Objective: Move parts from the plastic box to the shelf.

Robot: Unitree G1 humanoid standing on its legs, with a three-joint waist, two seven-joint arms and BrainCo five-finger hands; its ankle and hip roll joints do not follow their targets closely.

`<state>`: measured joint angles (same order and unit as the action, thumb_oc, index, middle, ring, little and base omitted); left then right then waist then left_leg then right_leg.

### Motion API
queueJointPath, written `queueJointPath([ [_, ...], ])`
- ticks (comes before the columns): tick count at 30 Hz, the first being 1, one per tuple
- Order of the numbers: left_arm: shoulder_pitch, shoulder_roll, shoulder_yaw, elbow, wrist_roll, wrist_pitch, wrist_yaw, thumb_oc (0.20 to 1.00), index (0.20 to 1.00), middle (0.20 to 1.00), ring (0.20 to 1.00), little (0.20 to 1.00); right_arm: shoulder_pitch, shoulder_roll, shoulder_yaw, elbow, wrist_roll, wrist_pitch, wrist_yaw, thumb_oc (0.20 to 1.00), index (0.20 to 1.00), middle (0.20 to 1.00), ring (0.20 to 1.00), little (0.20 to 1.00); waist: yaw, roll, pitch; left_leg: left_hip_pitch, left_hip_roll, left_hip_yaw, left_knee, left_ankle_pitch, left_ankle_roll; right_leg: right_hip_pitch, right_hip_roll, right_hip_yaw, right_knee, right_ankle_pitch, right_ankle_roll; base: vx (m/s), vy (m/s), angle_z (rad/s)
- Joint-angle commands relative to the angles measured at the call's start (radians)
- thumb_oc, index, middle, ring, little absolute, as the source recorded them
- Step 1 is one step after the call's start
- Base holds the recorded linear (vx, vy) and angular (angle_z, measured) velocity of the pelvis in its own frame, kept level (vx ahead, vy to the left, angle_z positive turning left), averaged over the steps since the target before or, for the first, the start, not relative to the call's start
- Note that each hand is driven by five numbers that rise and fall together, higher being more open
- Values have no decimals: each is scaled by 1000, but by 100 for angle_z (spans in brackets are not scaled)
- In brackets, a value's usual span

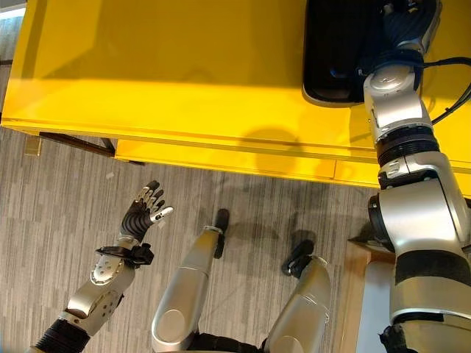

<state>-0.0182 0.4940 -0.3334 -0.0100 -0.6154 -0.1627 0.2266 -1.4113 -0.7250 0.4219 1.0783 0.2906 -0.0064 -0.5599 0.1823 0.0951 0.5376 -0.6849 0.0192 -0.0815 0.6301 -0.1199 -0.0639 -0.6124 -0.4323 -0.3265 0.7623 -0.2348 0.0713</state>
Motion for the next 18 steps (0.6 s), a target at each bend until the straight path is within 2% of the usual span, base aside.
queueJointPath([
  [1, -7, 62, 9, -95, -1, -55, 6, 1000, 1000, 1000, 1000, 1000, -150, -91, 61, -6, -4, -46, -14, 200, 200, 200, 200, 200, 23, -2, -18, -21, 3, 23, -3, -24, 13, 124, 37, 33, 18, -122, 12, 0, 0, 0],
  [18, -26, 68, 5, -91, -6, -64, 20, 1000, 1000, 1000, 1000, 1000, -202, -68, 87, 43, 23, -45, -16, 200, 200, 200, 200, 200, 26, 2, -18, -35, -1, 23, 0, -25, 13, 112, 31, 30, 26, -120, 16, 0, 0, 0],
])
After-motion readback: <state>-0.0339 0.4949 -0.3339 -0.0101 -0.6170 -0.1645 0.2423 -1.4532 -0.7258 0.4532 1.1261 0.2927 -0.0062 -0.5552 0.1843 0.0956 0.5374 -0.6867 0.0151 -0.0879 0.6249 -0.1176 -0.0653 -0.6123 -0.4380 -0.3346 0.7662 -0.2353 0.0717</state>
